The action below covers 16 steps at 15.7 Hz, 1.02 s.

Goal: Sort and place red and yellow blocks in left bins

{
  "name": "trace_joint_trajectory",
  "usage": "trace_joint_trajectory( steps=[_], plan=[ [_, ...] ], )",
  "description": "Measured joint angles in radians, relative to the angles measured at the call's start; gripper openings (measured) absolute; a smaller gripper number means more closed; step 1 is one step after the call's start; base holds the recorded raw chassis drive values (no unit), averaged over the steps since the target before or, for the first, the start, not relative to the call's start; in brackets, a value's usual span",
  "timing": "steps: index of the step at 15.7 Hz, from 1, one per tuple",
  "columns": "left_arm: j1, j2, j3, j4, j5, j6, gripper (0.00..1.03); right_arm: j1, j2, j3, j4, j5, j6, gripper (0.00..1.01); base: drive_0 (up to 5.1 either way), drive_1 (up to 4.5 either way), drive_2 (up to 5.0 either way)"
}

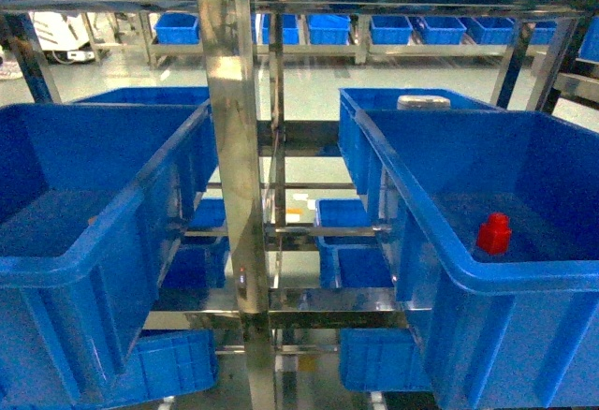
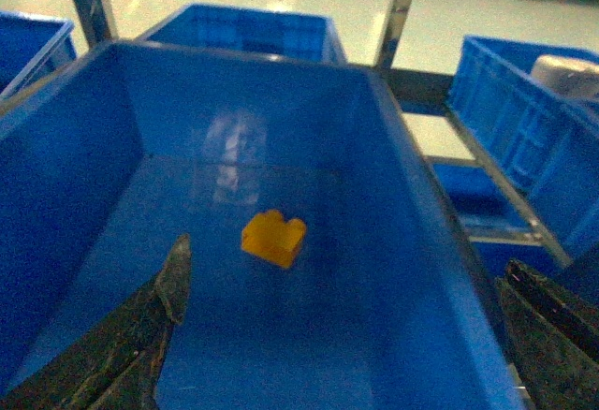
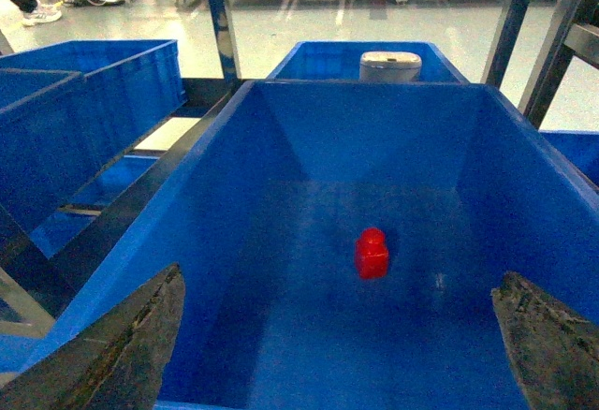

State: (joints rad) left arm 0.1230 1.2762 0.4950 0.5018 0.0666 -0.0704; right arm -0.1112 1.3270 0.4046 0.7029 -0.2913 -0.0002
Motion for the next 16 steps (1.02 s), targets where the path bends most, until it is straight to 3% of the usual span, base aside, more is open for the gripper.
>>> trace_joint_trajectory(
  steps=[1, 3, 7, 16],
  plan=[
    [-0.008, -0.101, -0.003, -0.039, 0.014, -0.003, 0.98, 0.000, 0.000, 0.000, 0.000, 0.000, 0.000, 0.98, 0.0, 0.00, 0.0],
    [-0.035, -0.270, -0.001, -0.106, -0.022, -0.030, 0.98, 0.000, 0.000, 0.000, 0.000, 0.000, 0.000, 0.98, 0.0, 0.00, 0.0],
    [-0.101, -0.375, 0.008, -0.142, -0.063, -0.038, 0.98, 0.000, 0.000, 0.000, 0.000, 0.000, 0.000, 0.98, 0.0, 0.00, 0.0],
    [-0.100, -0.370, 0.013, -0.143, -0.068, -0.039, 0.98, 0.000, 0.001, 0.000, 0.001, 0.000, 0.000, 0.98, 0.0, 0.00, 0.0]
  ],
)
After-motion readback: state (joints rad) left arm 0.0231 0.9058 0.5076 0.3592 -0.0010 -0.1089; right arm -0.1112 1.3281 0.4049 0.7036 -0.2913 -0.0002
